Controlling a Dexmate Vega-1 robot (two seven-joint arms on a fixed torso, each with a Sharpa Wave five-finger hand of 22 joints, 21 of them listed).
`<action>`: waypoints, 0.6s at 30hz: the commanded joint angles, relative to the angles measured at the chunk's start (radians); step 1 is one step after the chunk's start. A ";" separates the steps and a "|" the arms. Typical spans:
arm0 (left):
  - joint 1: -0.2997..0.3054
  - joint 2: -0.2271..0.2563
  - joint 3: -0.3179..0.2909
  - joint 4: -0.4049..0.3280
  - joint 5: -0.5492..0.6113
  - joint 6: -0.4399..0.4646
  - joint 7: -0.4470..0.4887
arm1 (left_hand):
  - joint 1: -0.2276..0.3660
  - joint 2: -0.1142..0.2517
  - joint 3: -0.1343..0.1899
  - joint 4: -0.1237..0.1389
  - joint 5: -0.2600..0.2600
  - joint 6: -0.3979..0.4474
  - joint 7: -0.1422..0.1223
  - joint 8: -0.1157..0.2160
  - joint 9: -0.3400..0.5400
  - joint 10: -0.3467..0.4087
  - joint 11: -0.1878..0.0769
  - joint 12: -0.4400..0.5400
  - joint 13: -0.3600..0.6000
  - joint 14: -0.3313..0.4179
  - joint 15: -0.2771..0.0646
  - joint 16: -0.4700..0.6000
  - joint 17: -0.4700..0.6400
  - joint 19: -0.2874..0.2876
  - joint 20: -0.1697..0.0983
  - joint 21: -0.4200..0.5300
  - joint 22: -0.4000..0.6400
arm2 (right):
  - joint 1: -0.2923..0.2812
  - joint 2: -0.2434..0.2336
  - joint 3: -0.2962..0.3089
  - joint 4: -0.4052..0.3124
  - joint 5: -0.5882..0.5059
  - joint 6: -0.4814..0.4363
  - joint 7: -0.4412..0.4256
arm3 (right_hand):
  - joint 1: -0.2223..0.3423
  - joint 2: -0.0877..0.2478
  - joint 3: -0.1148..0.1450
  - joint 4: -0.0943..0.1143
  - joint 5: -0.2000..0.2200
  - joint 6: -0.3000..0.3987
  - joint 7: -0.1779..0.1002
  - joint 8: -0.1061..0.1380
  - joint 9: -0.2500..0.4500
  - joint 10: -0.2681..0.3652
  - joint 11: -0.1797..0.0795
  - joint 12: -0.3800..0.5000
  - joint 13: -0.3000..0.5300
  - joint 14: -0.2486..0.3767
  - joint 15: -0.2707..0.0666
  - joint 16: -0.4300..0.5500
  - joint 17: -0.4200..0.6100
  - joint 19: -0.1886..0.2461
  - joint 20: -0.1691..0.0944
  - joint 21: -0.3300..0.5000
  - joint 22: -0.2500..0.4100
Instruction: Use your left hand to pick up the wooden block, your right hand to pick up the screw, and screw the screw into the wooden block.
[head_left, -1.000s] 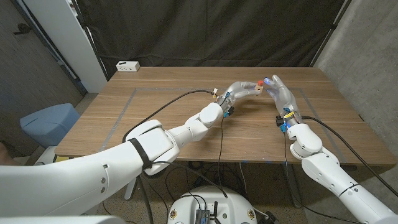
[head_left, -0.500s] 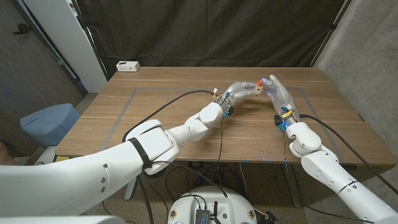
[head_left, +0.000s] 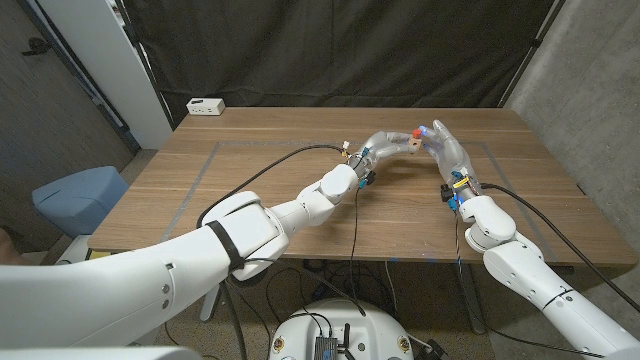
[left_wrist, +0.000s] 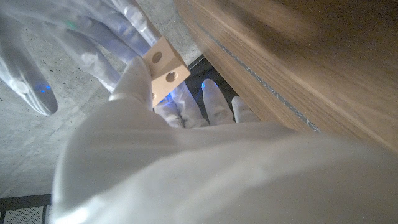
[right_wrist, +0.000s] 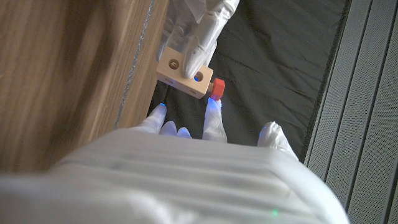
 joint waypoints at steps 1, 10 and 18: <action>-0.001 -0.002 0.002 0.001 -0.002 0.005 0.000 | -0.043 0.052 0.048 0.043 0.007 0.017 -0.005 0.009 0.005 0.006 -0.002 0.002 0.004 0.004 -0.099 0.002 0.002 0.005 0.001 0.002 0.005 | -0.009 -0.001 0.002 -0.002 0.005 0.005 -0.008 | -0.003 0.001 0.006 -0.001 0.002 0.018 -0.001 0.008 0.004 0.007 -0.005 0.006 0.002 -0.007 0.000 0.005 0.003 0.004 -0.001 0.004 0.003; 0.000 -0.003 0.003 0.001 -0.001 -0.001 -0.001 | -0.045 0.052 0.048 0.044 0.007 0.022 -0.004 0.011 0.005 0.008 -0.003 0.003 0.004 0.007 -0.100 0.002 0.001 0.006 0.000 0.002 0.005 | -0.022 -0.003 0.009 -0.013 0.004 0.006 -0.018 | 0.000 0.001 0.009 -0.004 0.002 0.031 0.003 0.011 0.004 0.015 -0.013 0.009 0.002 -0.001 0.001 0.007 0.001 0.007 -0.001 0.006 0.003; 0.002 -0.003 0.003 0.001 0.000 -0.008 -0.001 | -0.046 0.052 0.048 0.044 0.007 0.024 -0.003 0.012 0.005 0.011 -0.003 0.005 0.004 0.009 -0.101 0.003 0.002 0.006 0.000 0.002 0.005 | -0.034 -0.001 0.014 -0.020 0.005 0.012 -0.024 | 0.000 0.002 0.011 -0.006 0.002 0.055 0.009 0.016 0.004 0.034 -0.018 0.014 0.002 0.009 -0.003 0.011 0.000 0.012 0.001 0.008 0.003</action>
